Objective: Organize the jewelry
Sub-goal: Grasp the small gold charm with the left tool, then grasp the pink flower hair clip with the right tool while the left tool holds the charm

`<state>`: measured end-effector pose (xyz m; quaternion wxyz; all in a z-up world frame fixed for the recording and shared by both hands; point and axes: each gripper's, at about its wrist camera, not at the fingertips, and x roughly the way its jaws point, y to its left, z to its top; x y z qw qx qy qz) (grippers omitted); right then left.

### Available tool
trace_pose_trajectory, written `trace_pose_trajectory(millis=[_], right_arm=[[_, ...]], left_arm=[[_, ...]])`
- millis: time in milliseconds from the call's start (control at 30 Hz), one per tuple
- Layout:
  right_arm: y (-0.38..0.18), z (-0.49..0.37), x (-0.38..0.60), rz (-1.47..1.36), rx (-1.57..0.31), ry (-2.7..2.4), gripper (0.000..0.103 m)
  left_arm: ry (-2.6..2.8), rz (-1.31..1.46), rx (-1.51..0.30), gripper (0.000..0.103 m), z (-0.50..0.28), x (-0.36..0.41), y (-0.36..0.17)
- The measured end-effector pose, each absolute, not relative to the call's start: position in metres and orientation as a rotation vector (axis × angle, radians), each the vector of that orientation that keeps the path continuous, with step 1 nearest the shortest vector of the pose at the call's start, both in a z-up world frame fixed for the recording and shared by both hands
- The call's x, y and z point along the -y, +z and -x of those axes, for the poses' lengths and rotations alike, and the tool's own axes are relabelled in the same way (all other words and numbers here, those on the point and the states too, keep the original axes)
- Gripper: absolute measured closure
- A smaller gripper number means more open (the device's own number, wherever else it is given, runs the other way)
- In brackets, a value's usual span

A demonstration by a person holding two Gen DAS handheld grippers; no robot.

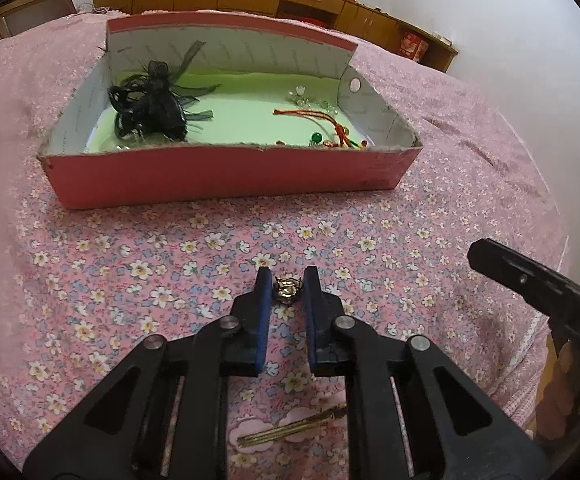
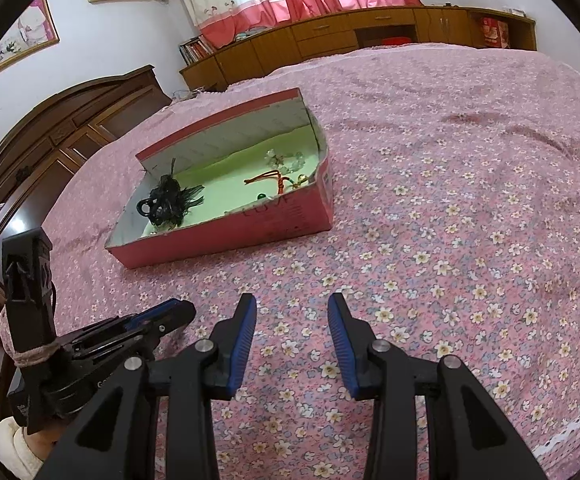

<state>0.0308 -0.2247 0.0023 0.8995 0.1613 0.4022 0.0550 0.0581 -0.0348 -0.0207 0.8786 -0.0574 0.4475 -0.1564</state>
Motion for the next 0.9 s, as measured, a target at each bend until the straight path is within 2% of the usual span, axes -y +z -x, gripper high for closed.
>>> trace_pose_trajectory(millis=[433,533,900], right_arm=[[0.011,-0.025,0.199,-0.343,-0.873,0.180,0.063],[0.012,-0.022,0.189,-0.339,-0.890,0.193,0.058],[0.009,-0.015,0.147,-0.330,-0.967,0.252,0.051]], left_arm=[[-0.223,0.140,-0.882,0.096,-0.042,-0.006,0.012],[-0.193,0.147,-0.883,0.096,-0.038,-0.016,0.013],[-0.130,0.180,-0.863,0.096,-0.019,-0.049,0.012]])
